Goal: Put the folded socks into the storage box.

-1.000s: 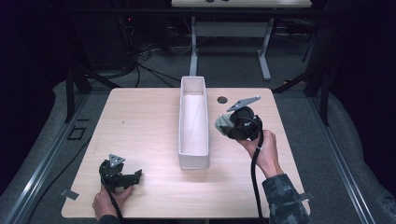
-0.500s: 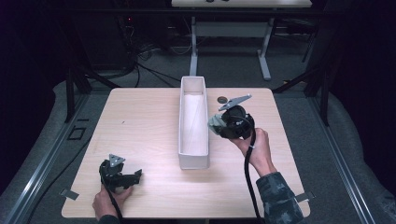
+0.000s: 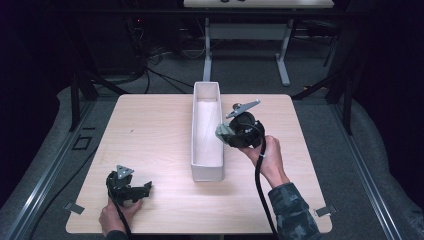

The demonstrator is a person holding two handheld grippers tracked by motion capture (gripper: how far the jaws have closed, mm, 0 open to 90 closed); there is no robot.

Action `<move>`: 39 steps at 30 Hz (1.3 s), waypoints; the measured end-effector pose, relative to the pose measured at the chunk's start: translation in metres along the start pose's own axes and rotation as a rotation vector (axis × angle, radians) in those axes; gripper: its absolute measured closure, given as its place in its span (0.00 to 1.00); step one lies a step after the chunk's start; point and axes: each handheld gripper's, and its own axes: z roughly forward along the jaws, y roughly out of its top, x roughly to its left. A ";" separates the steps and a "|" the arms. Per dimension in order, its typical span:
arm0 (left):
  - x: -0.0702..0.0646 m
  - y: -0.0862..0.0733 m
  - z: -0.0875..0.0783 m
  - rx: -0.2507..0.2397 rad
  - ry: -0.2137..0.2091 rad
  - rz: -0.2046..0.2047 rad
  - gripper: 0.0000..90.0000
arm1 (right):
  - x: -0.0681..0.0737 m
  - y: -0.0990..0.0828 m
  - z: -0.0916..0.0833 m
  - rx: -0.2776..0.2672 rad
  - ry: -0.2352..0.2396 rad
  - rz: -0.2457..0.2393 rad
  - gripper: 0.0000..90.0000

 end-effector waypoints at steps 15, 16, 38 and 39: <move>0.000 0.000 0.000 -0.004 0.002 -0.005 0.01 | 0.010 0.010 0.013 0.011 0.030 -0.021 0.77; 0.000 0.000 0.000 -0.004 0.001 -0.006 0.01 | 0.011 0.011 0.014 0.014 0.029 -0.018 0.77; 0.000 0.000 0.000 -0.003 0.000 -0.009 0.01 | 0.029 0.015 0.038 0.040 0.100 -0.039 0.76; 0.000 0.000 0.000 -0.003 0.001 -0.009 0.01 | 0.031 0.015 0.039 0.045 0.098 -0.042 0.76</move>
